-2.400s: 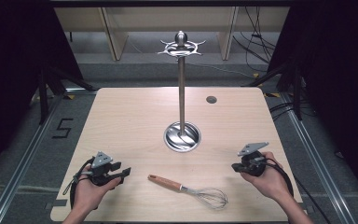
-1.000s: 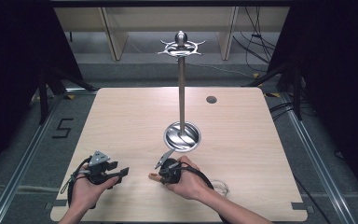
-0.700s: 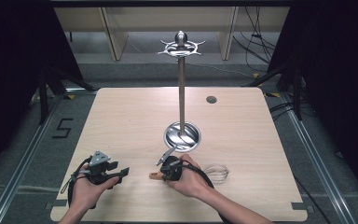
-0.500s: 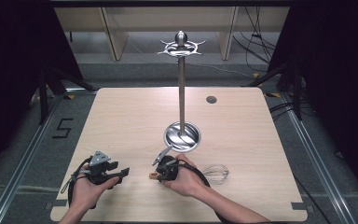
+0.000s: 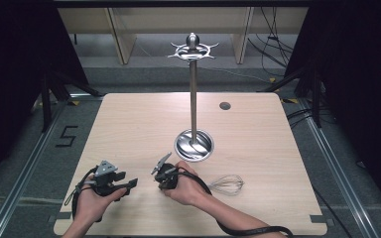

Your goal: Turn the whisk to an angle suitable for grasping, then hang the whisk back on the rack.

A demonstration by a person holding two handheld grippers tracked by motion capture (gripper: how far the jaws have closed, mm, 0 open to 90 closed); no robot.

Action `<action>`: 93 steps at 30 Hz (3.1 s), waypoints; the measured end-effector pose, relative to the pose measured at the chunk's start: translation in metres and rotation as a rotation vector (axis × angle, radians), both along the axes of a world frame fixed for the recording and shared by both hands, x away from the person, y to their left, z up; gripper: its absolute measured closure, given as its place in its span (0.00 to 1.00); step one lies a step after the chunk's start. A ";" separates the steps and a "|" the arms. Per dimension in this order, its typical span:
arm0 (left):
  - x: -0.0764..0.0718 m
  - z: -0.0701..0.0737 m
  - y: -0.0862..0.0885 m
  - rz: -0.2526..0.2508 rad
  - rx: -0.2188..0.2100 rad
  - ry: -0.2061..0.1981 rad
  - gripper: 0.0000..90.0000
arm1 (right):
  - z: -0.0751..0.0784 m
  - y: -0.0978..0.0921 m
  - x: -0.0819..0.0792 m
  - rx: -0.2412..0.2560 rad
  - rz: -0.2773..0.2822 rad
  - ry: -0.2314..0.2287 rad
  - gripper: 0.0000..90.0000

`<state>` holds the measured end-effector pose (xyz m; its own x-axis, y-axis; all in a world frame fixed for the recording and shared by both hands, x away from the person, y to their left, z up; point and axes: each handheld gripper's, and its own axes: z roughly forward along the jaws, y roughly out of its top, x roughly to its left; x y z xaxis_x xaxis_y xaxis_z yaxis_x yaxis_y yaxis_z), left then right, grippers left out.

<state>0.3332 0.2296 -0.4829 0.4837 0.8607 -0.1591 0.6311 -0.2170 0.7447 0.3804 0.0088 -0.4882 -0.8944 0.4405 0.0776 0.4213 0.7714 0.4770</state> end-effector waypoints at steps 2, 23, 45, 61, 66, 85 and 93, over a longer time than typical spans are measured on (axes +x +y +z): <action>0.000 -0.001 0.000 0.000 -0.004 -0.006 0.47 | 0.000 0.000 0.004 -0.004 -0.013 -0.024 1.00; 0.002 0.000 0.002 0.000 0.000 0.000 0.47 | 0.009 -0.026 0.041 -0.008 -0.148 -0.077 0.91; 0.000 -0.001 0.001 -0.003 0.008 -0.003 0.46 | 0.030 -0.093 0.063 -0.307 0.009 0.085 0.62; -0.002 0.000 0.003 -0.010 0.017 0.011 0.46 | 0.017 -0.067 0.066 -0.392 0.043 0.114 0.75; -0.002 -0.001 0.002 -0.013 0.015 -0.004 0.46 | 0.017 -0.067 0.063 -0.393 0.061 0.109 0.77; -0.002 0.000 0.002 -0.003 0.011 -0.002 0.46 | 0.076 -0.116 0.035 -0.068 -0.028 -0.101 0.77; -0.003 0.000 0.002 0.002 0.008 0.003 0.46 | 0.088 -0.142 0.025 0.031 -0.129 -0.204 0.77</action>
<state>0.3307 0.2320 -0.4833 0.4816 0.8628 -0.1538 0.6340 -0.2218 0.7408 0.4056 -0.1328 -0.3998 -0.8295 0.5521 -0.0841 0.4076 0.7015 0.5846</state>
